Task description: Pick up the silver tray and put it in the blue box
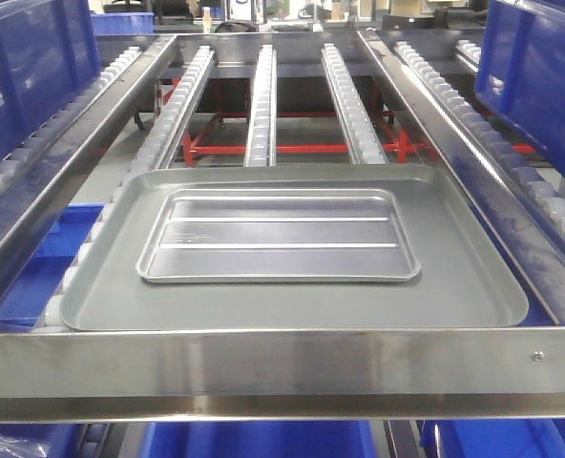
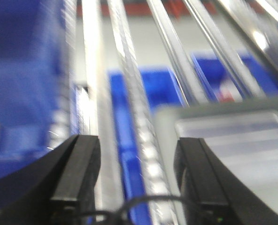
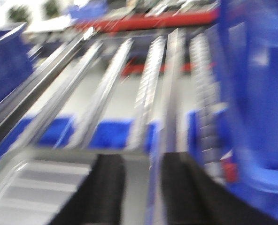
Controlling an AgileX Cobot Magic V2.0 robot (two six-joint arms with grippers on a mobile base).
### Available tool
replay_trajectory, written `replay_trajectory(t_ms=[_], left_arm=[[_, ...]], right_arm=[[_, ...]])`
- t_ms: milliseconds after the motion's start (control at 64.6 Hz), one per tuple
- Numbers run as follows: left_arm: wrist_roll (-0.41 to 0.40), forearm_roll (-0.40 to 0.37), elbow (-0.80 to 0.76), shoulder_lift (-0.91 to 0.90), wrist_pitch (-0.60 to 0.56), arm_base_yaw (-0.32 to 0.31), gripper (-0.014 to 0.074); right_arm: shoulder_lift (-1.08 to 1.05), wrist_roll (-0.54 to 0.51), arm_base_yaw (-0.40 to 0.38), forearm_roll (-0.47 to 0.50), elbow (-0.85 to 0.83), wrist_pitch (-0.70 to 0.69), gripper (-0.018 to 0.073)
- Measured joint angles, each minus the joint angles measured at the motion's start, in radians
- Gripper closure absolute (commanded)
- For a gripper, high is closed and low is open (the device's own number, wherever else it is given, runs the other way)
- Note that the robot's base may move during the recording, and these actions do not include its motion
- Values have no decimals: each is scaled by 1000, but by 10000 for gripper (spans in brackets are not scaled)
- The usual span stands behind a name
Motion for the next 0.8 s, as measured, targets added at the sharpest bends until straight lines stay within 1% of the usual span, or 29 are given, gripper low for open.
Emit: replay_trajectory(t_ms=[77, 155, 279, 341, 402, 480, 542, 588, 650, 712, 805], left_arm=[[0, 1, -55, 102, 17, -77, 227], [0, -1, -125, 205, 38, -155, 218], [0, -4, -224, 357, 39, -257, 218], [0, -12, -258, 426, 24, -287, 218], [0, -39, -290, 485, 31, -295, 218], [-5, -60, -353, 582, 112, -297, 218], [-45, -46, -417, 656, 184, -297, 218], [-85, -27, -452, 709, 217, -297, 218], [-165, 43, -512, 776, 262, -297, 218], [-266, 114, -564, 841, 316, -297, 218], [-368, 191, -628, 927, 372, -297, 218]], right_arm=[[103, 0, 72, 0, -59, 31, 75], [212, 0, 128, 0, -119, 67, 75], [380, 0, 168, 2, -192, 110, 75], [457, 0, 170, 2, -230, 138, 75], [522, 0, 172, 2, -277, 191, 75], [625, 1, 172, 2, -372, 314, 75], [703, 1, 172, 2, -450, 393, 75], [757, 1, 172, 2, -490, 433, 75], [824, 1, 172, 2, -546, 468, 76], [887, 1, 172, 2, -602, 499, 81], [974, 1, 172, 2, -668, 532, 81]])
